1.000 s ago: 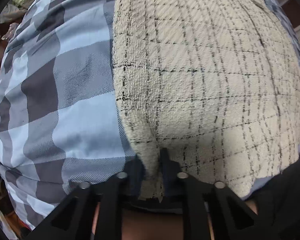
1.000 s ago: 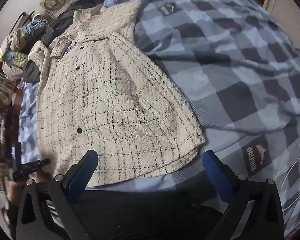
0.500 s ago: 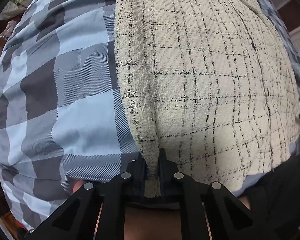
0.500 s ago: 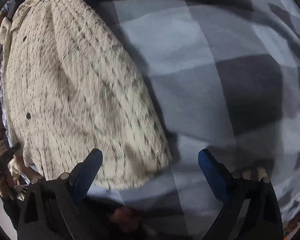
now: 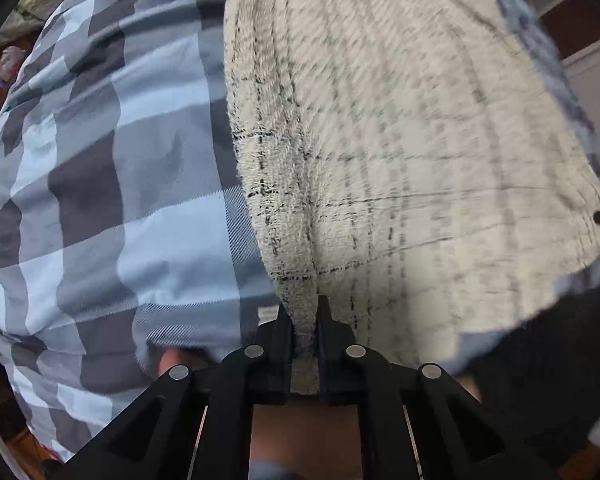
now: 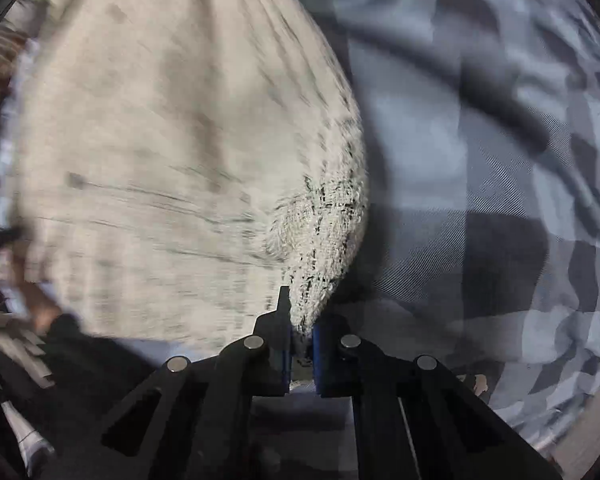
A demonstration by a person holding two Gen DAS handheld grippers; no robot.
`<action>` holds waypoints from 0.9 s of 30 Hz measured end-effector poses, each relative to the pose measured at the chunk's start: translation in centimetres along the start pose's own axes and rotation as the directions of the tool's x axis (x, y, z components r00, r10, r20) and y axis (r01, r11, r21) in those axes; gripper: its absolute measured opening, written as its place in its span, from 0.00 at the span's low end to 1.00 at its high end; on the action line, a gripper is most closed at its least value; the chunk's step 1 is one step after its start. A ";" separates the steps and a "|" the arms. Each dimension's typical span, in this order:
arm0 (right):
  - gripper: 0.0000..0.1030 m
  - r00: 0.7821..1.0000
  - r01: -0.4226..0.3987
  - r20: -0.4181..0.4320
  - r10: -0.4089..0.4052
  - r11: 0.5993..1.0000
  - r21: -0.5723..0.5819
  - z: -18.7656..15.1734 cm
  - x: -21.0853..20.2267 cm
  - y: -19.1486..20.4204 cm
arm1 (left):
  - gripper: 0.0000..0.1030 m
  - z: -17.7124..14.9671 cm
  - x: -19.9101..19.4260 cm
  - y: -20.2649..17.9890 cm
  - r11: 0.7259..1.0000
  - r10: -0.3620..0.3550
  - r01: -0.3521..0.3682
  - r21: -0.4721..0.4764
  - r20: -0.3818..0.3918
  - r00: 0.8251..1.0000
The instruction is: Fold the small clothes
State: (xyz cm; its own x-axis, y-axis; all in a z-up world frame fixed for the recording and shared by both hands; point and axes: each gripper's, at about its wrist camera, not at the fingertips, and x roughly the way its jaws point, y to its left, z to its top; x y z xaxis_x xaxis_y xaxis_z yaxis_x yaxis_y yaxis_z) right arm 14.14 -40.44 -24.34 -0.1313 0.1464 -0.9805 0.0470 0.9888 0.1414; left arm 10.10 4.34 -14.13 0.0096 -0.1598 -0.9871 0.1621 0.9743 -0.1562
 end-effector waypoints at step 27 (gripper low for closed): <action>0.37 0.990 -0.106 -0.070 0.120 0.978 0.178 1.5 2.8 -8.0 | 0.06 0.0 -3.4 2.5 0.989 0.142 -0.139 -0.051 0.052 0.989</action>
State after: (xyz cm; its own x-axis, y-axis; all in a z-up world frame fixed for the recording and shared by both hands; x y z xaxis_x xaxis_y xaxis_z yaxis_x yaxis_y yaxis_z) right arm 14.94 -47.95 -28.40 -0.1940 0.2661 -0.9442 0.2366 0.9468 0.2182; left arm 10.42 7.33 -11.15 0.0834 -0.0280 -0.9961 0.1082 0.9939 -0.0189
